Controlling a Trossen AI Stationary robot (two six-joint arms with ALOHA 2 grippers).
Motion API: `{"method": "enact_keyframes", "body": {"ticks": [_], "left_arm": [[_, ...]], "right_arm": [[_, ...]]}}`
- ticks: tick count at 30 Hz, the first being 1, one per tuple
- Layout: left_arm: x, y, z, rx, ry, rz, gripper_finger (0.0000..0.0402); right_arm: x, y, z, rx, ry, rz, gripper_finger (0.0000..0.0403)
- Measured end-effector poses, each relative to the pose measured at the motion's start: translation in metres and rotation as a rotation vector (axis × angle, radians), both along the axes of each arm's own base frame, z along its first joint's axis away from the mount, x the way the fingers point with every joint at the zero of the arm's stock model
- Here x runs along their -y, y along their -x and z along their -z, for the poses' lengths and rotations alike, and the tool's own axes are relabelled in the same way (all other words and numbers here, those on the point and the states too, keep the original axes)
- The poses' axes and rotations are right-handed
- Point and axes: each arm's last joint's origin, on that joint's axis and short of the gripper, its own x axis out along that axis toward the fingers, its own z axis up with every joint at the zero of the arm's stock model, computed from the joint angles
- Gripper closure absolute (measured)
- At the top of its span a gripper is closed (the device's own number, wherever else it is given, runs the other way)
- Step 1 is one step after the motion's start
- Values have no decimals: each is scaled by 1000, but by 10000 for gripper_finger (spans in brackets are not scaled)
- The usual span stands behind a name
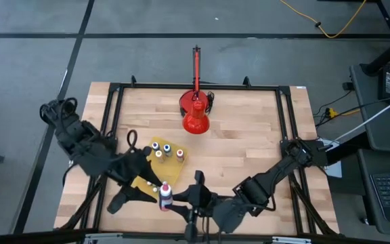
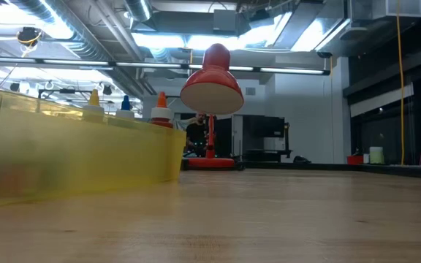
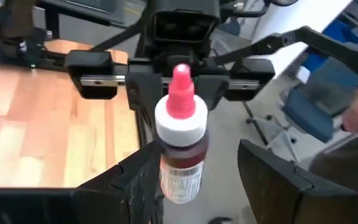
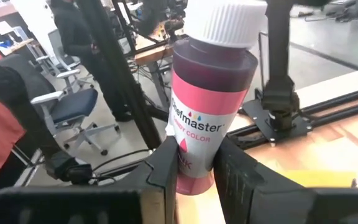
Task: Pick & Place food coloring
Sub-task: Put the large pink food coloring bottle into the yellow bin
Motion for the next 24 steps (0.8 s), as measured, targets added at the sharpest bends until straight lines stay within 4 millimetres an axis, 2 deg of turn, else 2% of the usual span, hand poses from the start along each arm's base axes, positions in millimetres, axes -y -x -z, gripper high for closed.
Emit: {"method": "enact_keyframes", "body": {"ticks": [8,16,24], "left_arm": [[-16,-6,1,-96,-31,34,197],[-18,-22,12,-181,-11,106,197],[-23,-28,16,-220,5,129,202]], "right_arm": [[7,-5,4,-41,-29,-26,315],[15,-15,10,-64,-50,-53,315],[16,-16,12,-83,-45,-61,315]]}}
